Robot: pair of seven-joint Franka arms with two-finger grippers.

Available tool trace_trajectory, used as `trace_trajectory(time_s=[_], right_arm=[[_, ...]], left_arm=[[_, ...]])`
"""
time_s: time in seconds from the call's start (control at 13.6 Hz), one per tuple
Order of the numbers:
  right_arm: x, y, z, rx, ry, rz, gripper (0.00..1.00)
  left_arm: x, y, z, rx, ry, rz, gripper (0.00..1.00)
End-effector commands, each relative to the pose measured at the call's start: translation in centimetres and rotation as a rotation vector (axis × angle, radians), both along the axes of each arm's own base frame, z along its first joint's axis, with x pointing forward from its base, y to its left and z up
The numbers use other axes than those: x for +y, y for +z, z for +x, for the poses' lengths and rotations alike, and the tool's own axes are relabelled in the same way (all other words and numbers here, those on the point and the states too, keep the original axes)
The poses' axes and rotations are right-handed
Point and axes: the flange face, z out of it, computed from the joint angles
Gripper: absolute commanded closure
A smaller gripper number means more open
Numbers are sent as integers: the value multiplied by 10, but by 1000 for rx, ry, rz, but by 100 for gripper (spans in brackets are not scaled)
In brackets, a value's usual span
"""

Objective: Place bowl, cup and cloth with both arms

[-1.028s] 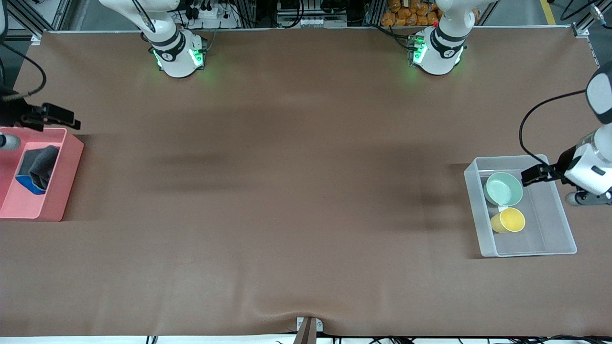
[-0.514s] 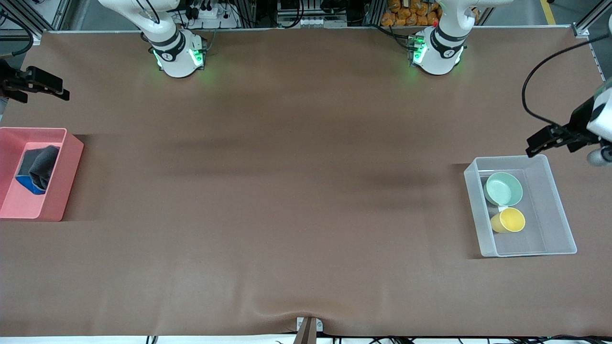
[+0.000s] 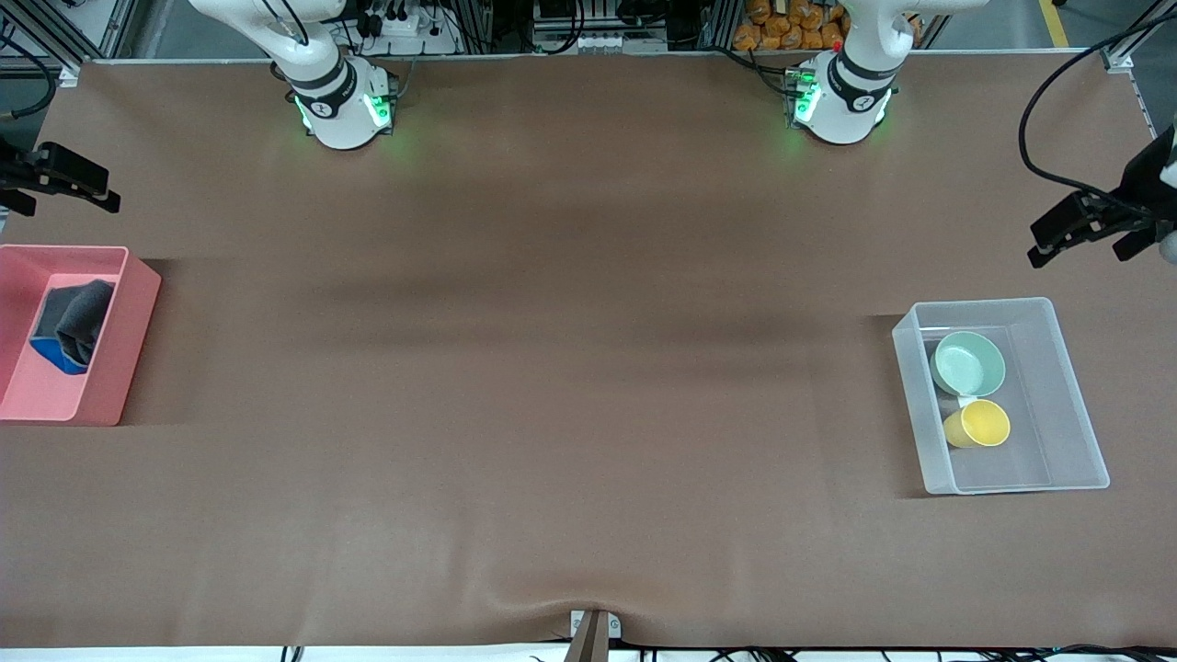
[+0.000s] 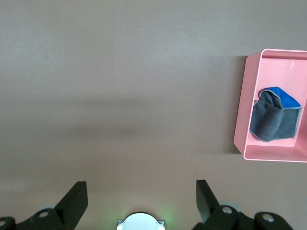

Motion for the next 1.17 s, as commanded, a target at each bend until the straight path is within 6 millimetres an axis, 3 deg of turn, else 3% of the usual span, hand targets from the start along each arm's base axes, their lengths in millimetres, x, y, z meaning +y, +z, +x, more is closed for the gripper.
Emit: trace_trajectory(time_s=[0.0, 0.44, 1.1], right_arm=[[3, 2, 1, 1, 2, -19, 0], [0, 2, -2, 12, -46, -14, 0], [13, 1, 1, 7, -38, -15, 0]], left_arm=[[1, 7, -5, 5, -65, -7, 0], [-5, 8, 9, -5, -67, 2, 0], [-3, 4, 10, 5, -61, -10, 0]])
